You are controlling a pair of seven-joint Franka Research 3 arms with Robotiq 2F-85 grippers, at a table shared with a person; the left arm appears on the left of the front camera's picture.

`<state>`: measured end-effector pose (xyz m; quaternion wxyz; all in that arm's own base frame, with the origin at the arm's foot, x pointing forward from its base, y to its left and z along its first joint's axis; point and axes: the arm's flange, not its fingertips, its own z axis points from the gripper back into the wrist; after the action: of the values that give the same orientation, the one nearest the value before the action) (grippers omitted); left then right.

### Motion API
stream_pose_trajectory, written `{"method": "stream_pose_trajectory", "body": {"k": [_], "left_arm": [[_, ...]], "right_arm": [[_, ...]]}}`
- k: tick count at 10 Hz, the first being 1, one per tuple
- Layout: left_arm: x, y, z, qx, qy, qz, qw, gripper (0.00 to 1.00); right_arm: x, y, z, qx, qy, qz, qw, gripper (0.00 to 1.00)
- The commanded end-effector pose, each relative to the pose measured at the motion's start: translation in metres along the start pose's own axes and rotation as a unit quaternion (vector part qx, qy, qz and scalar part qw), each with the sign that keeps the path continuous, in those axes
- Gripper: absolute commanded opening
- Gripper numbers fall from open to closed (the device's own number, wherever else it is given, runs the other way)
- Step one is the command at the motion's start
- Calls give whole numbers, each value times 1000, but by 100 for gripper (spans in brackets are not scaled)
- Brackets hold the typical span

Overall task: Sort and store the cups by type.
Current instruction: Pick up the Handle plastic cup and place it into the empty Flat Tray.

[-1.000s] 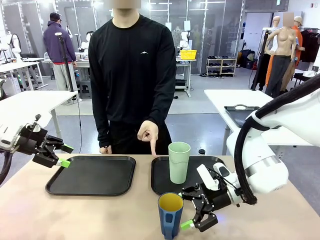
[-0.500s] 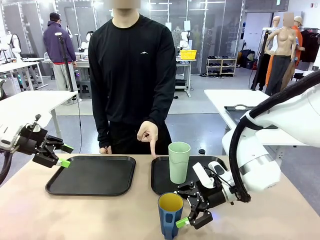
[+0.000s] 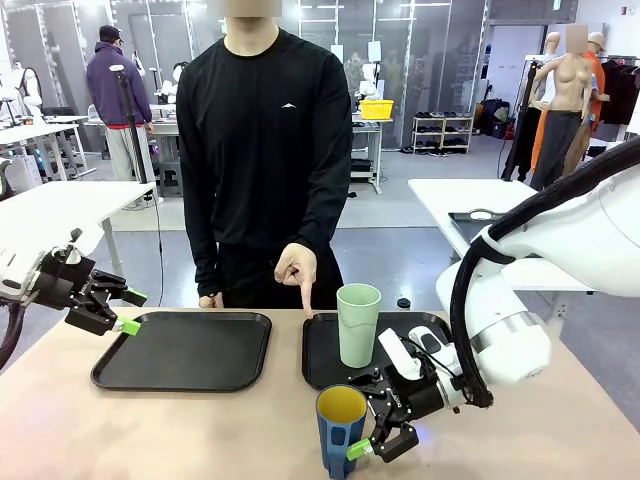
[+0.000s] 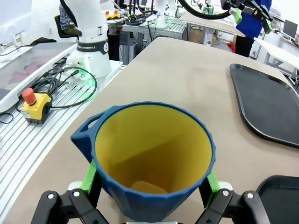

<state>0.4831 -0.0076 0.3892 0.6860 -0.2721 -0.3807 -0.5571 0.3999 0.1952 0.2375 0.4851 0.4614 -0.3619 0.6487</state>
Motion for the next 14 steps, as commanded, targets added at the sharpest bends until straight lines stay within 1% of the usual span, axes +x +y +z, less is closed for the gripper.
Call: {"method": "stream_pose_trajectory", "body": {"k": [1,2,3,4,5,6,7,8,9,10,12,14], "left_arm": [[0,0,-1,-1,-14,-5,1000,100],[0,0,-1,-1,-14,-5,1000,100],[0,0,-1,-1,-14,-5,1000,100],[0,0,-1,-1,-14,-5,1000,100],[0,0,-1,-1,-14,-5,1000,100],[0,0,-1,-1,-14,-5,1000,100],[0,0,-1,-1,-14,-5,1000,100],[0,0,-1,-1,-14,-5,1000,100],[0,0,-1,-1,-14,-5,1000,100],[0,0,-1,-1,-14,-5,1000,100],[0,0,-1,-1,-14,-5,1000,100],[0,0,-1,-1,-14,-5,1000,100]], "right_arm": [[-18,2,-12,-7,-18,14,1000,100],[-17,2,-12,-11,-24,23,999,100],[-17,2,-12,-7,-29,30,999,82],[-17,2,-11,-3,-25,24,999,82],[-18,2,-11,-3,-31,23,999,64],[-18,3,-11,-4,-30,21,999,77],[-19,4,-11,0,-32,20,999,46],[-18,4,-11,4,-30,20,999,59],[-14,4,-12,-3,-25,22,999,63],[-2,6,-13,-12,-26,27,999,63],[31,10,-15,-44,-5,24,999,63],[58,3,-22,-66,1,17,998,63]]}}
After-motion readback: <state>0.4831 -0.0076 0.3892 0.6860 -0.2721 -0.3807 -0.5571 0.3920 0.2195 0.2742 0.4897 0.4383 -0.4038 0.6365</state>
